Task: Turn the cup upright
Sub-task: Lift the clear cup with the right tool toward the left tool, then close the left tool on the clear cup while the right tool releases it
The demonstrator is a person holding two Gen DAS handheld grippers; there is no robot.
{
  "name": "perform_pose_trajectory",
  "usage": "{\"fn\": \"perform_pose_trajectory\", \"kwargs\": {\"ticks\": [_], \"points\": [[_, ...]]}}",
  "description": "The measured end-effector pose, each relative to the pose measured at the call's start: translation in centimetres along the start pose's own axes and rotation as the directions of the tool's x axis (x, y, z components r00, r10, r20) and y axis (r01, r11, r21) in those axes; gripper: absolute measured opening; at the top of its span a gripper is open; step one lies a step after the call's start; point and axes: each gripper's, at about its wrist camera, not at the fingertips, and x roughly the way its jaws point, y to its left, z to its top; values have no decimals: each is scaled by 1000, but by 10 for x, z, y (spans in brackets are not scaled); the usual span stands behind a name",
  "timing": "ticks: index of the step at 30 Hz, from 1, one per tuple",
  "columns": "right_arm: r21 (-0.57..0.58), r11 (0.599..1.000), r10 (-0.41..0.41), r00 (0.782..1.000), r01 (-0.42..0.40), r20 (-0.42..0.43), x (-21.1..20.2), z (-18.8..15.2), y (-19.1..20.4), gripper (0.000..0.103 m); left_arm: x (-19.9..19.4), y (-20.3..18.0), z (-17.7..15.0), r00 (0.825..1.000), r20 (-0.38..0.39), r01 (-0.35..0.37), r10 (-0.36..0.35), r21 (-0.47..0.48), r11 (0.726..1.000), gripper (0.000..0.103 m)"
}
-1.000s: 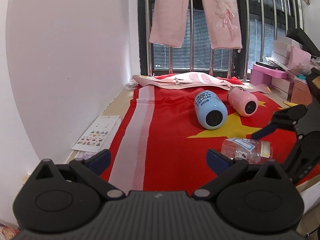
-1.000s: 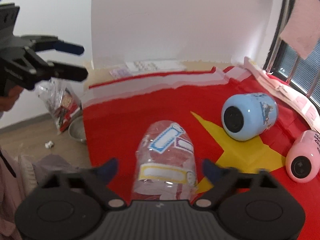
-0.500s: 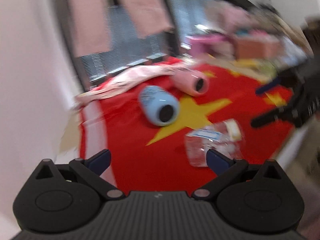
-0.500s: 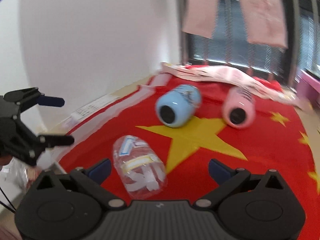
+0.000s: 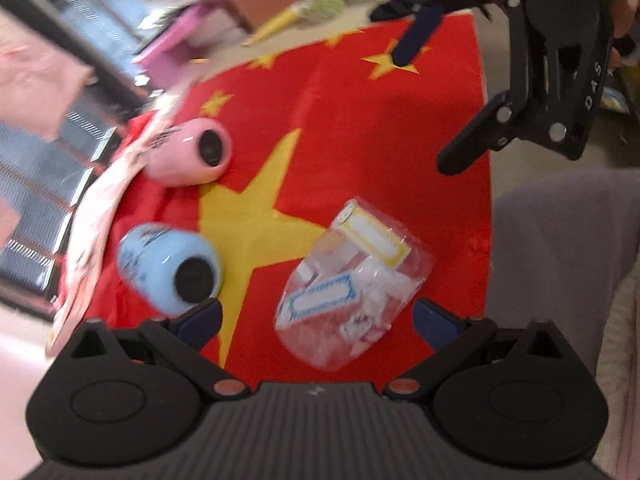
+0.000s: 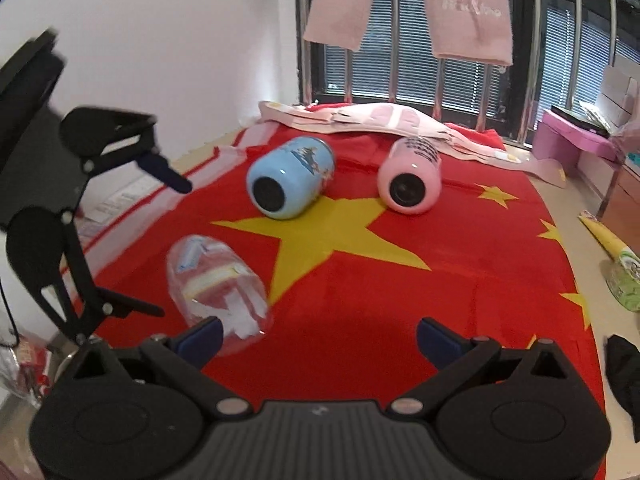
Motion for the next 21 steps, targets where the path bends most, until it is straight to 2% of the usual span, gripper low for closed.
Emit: {"fn": "perform_pose_trajectory", "kwargs": {"ticks": [3, 5, 8, 11, 12, 13, 15, 17, 21], "points": [[14, 1000, 4, 1000, -4, -16, 8, -4, -10, 103, 15, -3, 11, 997, -47, 74, -69, 111, 991, 103], [21, 1000, 5, 1000, -5, -28, 13, -7, -15, 103, 25, -8, 18, 992, -76, 113, -100, 191, 975, 103], [22, 1000, 18, 999, -17, -40, 19, -9, -20, 103, 39, -8, 27, 986, -117, 150, -123, 266, 952, 103], [11, 1000, 29, 998, -29, -51, 24, -12, -22, 103, 55, -7, 37, 974, -183, 190, -134, 339, 921, 91], [9, 999, 32, 998, -32, -53, 24, -12, -22, 103, 58, -8, 38, 969, -207, 207, -138, 362, 909, 76], [8, 999, 37, 998, -36, -54, 25, -14, -22, 103, 61, -9, 40, 962, -231, 228, -147, 377, 898, 70], [14, 999, 47, 997, -47, -54, 25, -17, -23, 103, 61, -7, 43, 956, -241, 254, -168, 391, 884, 69], [24, 998, 56, 997, -55, -51, 23, -20, -25, 103, 58, -4, 46, 952, -235, 272, -195, 362, 891, 69], [43, 997, 60, 997, -58, -51, 22, -24, -27, 103, 53, -1, 44, 959, -216, 248, -183, 328, 912, 69]]}}
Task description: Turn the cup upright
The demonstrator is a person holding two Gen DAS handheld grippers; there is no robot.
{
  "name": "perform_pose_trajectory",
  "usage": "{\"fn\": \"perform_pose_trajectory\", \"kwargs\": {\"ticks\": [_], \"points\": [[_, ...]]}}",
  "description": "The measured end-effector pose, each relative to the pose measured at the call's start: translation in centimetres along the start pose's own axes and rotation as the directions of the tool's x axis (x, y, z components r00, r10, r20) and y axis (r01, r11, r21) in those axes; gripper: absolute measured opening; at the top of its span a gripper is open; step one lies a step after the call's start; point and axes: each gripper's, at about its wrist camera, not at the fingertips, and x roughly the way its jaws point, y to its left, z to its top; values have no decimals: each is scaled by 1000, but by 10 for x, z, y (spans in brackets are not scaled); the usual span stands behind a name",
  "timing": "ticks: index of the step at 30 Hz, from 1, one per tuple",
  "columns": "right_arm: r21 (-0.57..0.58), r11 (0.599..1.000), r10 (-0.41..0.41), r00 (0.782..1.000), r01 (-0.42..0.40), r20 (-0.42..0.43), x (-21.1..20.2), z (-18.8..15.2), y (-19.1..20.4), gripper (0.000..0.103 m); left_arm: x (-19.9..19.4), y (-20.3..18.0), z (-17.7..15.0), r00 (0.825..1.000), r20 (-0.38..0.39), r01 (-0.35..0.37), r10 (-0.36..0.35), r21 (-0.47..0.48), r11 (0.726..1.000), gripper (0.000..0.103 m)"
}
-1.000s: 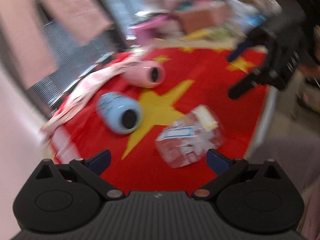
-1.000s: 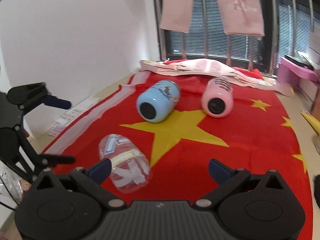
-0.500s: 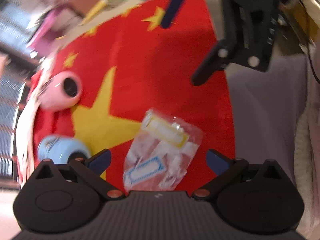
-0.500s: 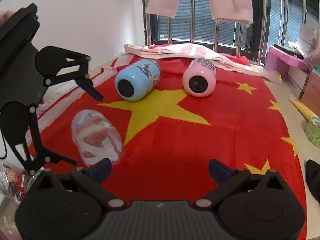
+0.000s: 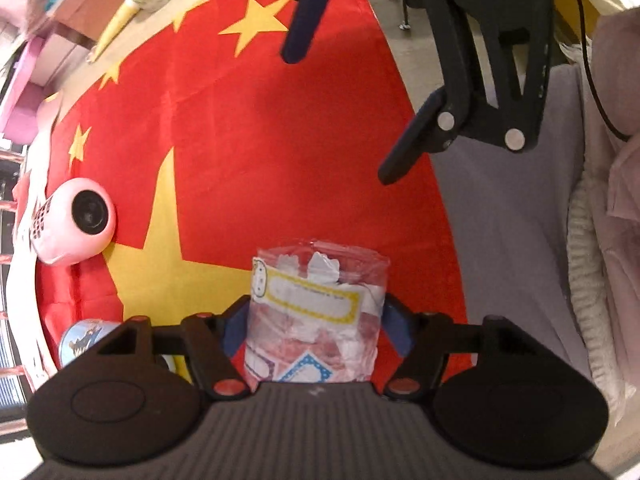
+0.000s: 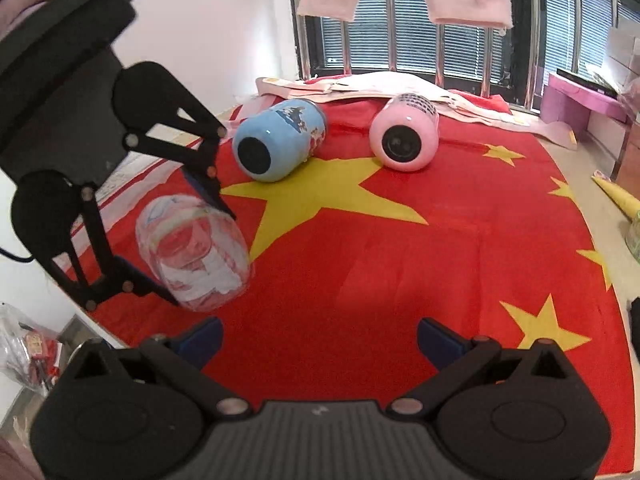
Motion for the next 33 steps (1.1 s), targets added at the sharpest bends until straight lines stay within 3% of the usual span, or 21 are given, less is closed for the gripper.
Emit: {"fn": "perform_pose_trajectory", "kwargs": {"ticks": [6, 8, 9, 10, 11, 13, 14, 17, 19, 21, 23, 24, 25, 28, 30, 33], "points": [[21, 1000, 5, 1000, -5, 14, -7, -5, 4, 103, -13, -6, -12, 999, 37, 14, -8, -162, 987, 69], [17, 1000, 4, 1000, -5, 14, -8, -5, 6, 103, -18, -1, -22, 999, 34, 1, 9, -288, 958, 69], [13, 1000, 4, 1000, -4, 15, -9, -5, 8, 103, -20, 4, -29, 1000, 28, -3, 14, -379, 925, 70], [10, 1000, 5, 1000, -5, 16, -10, -5, 9, 103, -23, 12, -37, 1000, 25, 2, 11, -483, 876, 70], [7, 1000, 7, 1000, -7, 19, -11, -4, 10, 103, -25, 19, -48, 999, 32, 15, 5, -592, 805, 70], [4, 1000, 13, 1000, -13, 23, -11, -3, 13, 103, -28, 30, -68, 1000, 13, 11, -1, -773, 635, 70], [3, 1000, 17, 1000, -17, 24, -11, -3, 15, 103, -27, 34, -82, 1000, -6, 2, -14, -858, 513, 70], [-1, 999, 33, 999, -33, 25, -11, -1, 20, 103, -24, 34, -112, 998, 32, 47, -62, -968, 246, 71], [-8, 999, 43, 999, -43, 24, -11, 0, 24, 103, -23, 29, -127, 996, 46, 52, -74, -994, 91, 71], [-14, 999, 49, 999, -49, 20, -12, 1, 27, 103, -21, 26, -140, 995, 57, 54, -77, -998, -37, 71], [-20, 998, 53, 998, -52, 19, -12, 2, 29, 103, -18, 29, -150, 995, 51, 39, -82, -990, -137, 71], [-21, 998, 53, 998, -52, 19, -12, 3, 30, 103, -15, 30, -153, 995, 47, 32, -87, -985, -171, 71], [-22, 998, 52, 998, -52, 19, -12, 3, 31, 103, -16, 29, -156, 989, 76, 55, -124, -985, -164, 71], [-18, 998, 52, 998, -52, 23, -12, 3, 32, 103, -8, 35, -155, 993, 19, -2, -121, -985, -173, 71], [-12, 999, 51, 998, -51, 24, -13, 3, 33, 103, -3, 38, -148, 991, 15, -4, -130, -989, -147, 72], [-10, 999, 47, 999, -47, 20, -13, 3, 32, 103, -7, 39, -140, 994, 21, 9, -109, -994, -112, 88]]}}
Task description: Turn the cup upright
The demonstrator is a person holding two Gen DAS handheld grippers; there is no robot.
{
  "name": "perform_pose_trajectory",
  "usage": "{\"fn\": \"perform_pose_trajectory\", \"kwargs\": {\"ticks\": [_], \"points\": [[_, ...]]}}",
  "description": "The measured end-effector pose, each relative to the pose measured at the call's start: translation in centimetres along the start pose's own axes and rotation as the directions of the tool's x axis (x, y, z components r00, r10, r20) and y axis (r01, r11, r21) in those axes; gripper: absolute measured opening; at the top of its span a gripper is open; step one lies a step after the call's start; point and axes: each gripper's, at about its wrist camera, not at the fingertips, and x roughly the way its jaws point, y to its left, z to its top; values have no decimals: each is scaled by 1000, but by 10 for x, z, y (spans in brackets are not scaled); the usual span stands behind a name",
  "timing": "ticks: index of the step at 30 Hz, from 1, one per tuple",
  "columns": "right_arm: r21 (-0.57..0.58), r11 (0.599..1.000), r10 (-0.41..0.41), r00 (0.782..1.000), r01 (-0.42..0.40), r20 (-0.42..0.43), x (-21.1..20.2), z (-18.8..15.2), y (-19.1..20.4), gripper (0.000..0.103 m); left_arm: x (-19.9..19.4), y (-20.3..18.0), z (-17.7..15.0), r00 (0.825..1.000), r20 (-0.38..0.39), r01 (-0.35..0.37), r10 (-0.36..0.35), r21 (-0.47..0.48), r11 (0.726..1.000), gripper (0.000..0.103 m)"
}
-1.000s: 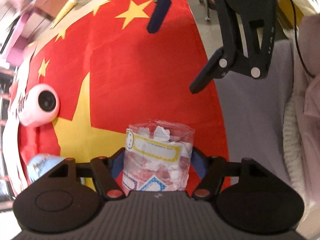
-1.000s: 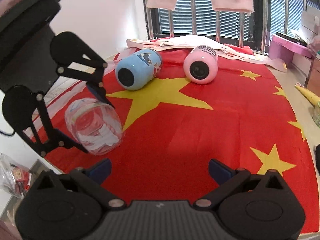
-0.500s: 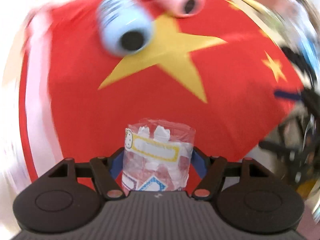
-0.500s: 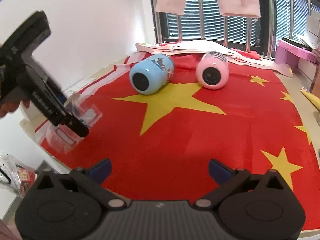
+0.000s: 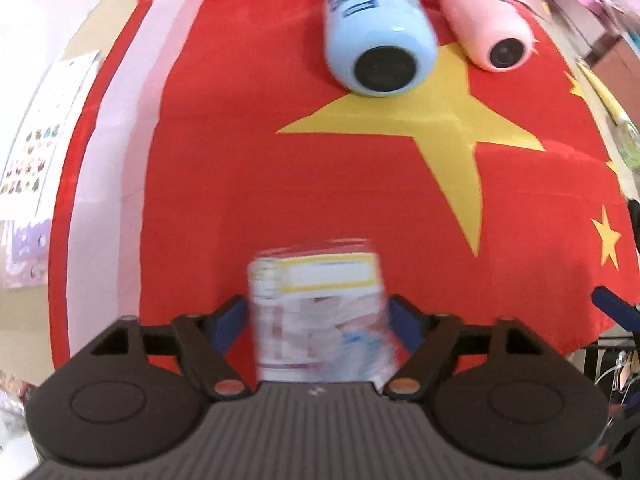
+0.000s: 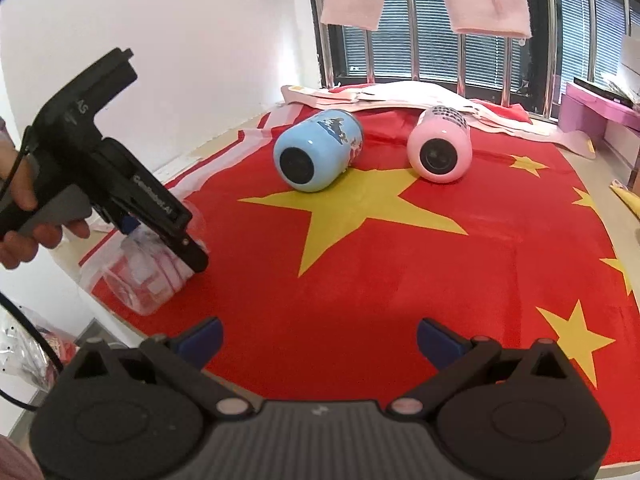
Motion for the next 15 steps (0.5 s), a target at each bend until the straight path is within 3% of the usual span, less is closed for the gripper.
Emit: {"fn": "perform_pose_trajectory", "kwargs": {"ticks": [3, 8, 15], "points": [[2, 1000, -1, 1000, 1, -2, 1, 1, -2, 103, -17, -2, -8, 997, 70, 10, -14, 58, 998, 101], [5, 1000, 5, 1000, -5, 4, 3, 2, -1, 103, -37, 1, -8, 990, 135, 18, -27, 65, 998, 103], [19, 1000, 5, 1000, -5, 14, 1, 2, 0, 103, -15, 7, 9, 998, 51, 25, -21, -84, 996, 99]]}}
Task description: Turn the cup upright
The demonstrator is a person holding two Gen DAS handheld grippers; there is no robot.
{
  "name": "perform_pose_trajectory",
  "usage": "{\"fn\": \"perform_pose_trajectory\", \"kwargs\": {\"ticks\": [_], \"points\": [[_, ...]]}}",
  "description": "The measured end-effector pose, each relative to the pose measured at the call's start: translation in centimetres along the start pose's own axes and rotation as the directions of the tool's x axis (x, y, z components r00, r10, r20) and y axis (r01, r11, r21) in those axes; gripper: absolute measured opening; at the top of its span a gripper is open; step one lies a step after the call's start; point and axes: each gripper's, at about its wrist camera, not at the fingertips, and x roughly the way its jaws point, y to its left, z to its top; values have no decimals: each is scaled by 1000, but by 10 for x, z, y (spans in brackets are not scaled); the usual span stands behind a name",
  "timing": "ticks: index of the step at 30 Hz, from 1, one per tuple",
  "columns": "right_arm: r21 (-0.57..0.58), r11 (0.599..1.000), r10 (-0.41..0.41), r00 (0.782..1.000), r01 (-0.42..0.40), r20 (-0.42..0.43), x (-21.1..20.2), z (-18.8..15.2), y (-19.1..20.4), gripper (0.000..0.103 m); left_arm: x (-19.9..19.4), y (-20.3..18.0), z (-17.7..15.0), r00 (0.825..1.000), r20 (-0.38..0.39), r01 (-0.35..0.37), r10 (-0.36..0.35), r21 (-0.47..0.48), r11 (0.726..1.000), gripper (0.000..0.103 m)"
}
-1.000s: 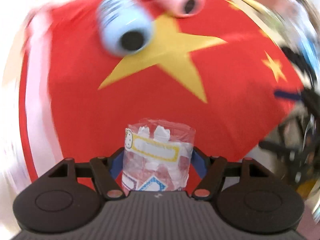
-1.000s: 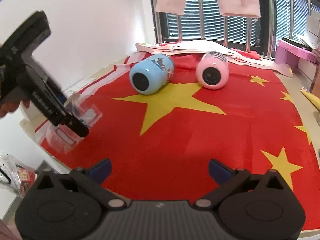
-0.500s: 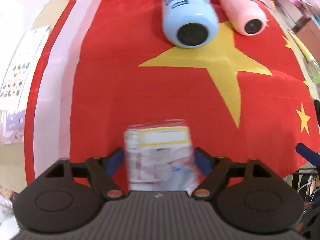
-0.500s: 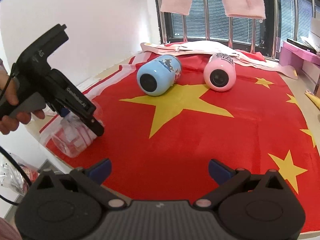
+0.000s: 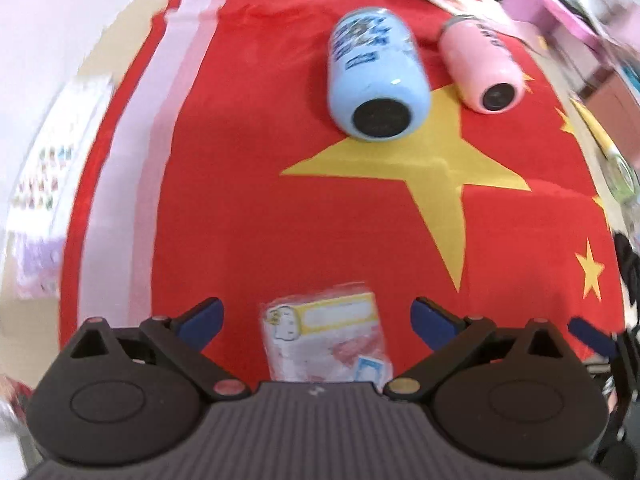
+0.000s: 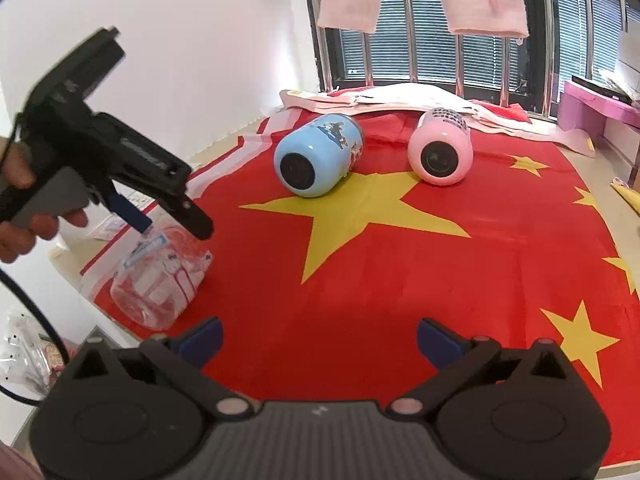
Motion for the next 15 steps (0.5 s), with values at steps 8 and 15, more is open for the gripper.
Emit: {"fn": "perform_pose_trajectory", "kwargs": {"ticks": [8, 15], "points": [[2, 1000, -15, 1000, 14, 13, -7, -1, -1, 103, 12, 2, -2, 1000, -17, 7, -8, -56, 998, 62], [-1, 1000, -25, 1000, 25, 16, -8, -2, 5, 103, -34, 19, -29, 980, 175, 102, -96, -22, 995, 62]]}}
